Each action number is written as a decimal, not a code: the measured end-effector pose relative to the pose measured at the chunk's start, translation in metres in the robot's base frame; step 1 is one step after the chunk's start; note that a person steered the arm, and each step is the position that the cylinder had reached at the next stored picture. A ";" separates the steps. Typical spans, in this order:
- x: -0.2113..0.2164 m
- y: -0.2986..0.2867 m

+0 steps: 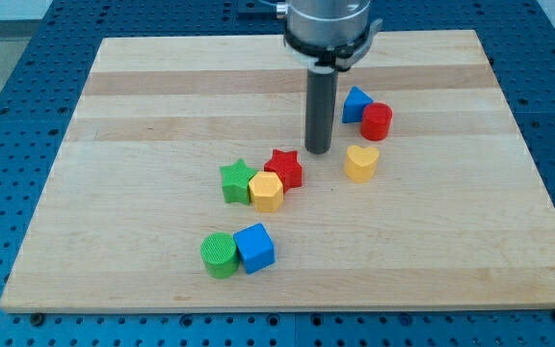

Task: Push yellow heart closer to red circle

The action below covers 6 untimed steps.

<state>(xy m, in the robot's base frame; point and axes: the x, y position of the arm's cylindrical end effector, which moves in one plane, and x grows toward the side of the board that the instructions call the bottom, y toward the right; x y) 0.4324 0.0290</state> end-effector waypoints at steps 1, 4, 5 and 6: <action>0.036 -0.005; 0.034 0.044; 0.029 0.069; 0.041 0.075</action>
